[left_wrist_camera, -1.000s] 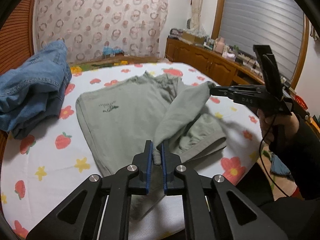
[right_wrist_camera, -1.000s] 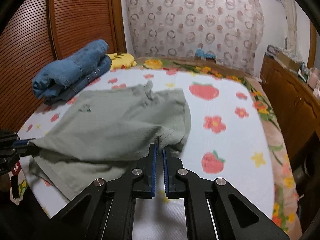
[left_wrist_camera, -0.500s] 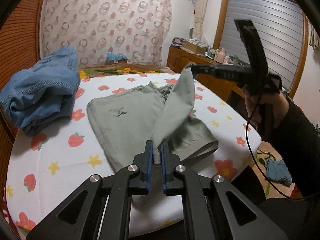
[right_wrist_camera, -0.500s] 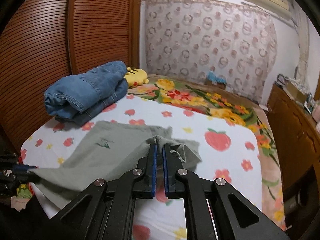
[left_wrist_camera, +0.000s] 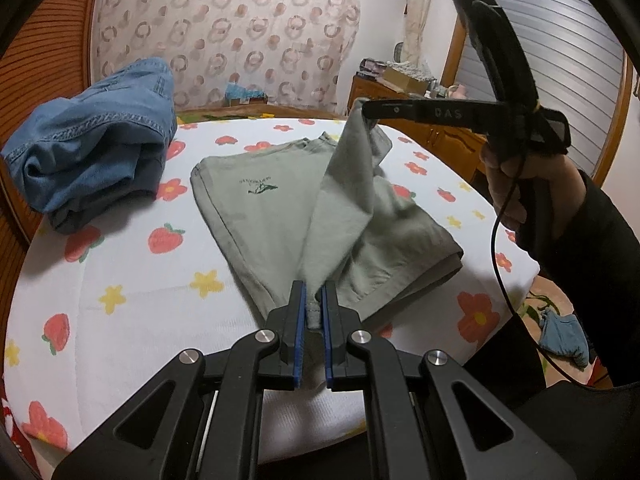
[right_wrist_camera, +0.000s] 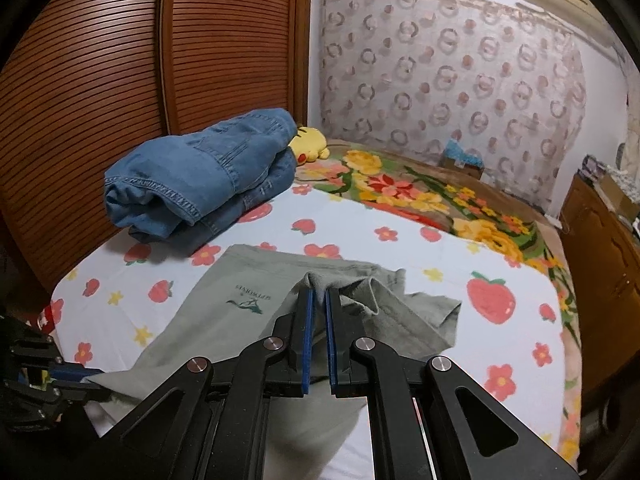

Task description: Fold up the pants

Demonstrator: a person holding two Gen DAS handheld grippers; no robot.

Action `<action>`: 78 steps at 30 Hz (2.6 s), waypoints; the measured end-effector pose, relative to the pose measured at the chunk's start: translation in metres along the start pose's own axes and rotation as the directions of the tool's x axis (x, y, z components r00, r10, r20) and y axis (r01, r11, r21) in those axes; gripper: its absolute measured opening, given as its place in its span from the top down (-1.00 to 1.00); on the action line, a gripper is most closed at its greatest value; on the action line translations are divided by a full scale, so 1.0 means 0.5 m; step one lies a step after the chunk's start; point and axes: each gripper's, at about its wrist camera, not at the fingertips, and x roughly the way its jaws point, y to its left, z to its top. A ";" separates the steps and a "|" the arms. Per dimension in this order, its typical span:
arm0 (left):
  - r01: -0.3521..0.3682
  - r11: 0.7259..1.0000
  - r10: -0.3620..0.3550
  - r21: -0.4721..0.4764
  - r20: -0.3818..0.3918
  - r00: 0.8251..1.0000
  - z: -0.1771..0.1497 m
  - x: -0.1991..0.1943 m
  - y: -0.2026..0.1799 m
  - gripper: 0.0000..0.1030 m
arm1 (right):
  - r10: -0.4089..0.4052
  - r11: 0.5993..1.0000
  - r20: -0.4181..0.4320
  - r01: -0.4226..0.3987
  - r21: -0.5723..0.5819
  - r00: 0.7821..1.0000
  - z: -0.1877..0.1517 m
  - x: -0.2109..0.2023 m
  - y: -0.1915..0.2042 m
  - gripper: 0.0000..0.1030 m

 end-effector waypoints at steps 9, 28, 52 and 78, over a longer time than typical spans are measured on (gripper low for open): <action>-0.004 1.000 0.004 -0.005 -0.021 1.000 -0.008 0.015 -0.001 0.83 | -0.033 0.999 -0.034 0.033 0.019 0.999 -0.030 -0.024 0.001 0.53; -0.003 1.000 0.002 -0.012 -0.033 0.999 -0.009 0.029 0.008 0.83 | 0.024 0.995 -0.134 -0.011 0.097 0.991 -0.206 -0.145 0.039 0.53; 0.010 1.000 -0.009 0.007 -0.035 0.999 -0.011 0.027 -0.007 0.84 | 0.066 0.985 -0.086 -0.051 0.167 0.994 -0.236 -0.172 0.032 0.96; -0.014 1.000 0.014 -0.001 -0.063 0.998 -0.030 0.023 0.001 0.84 | 0.002 0.982 -0.043 0.006 0.190 0.999 -0.211 -0.183 -0.001 0.81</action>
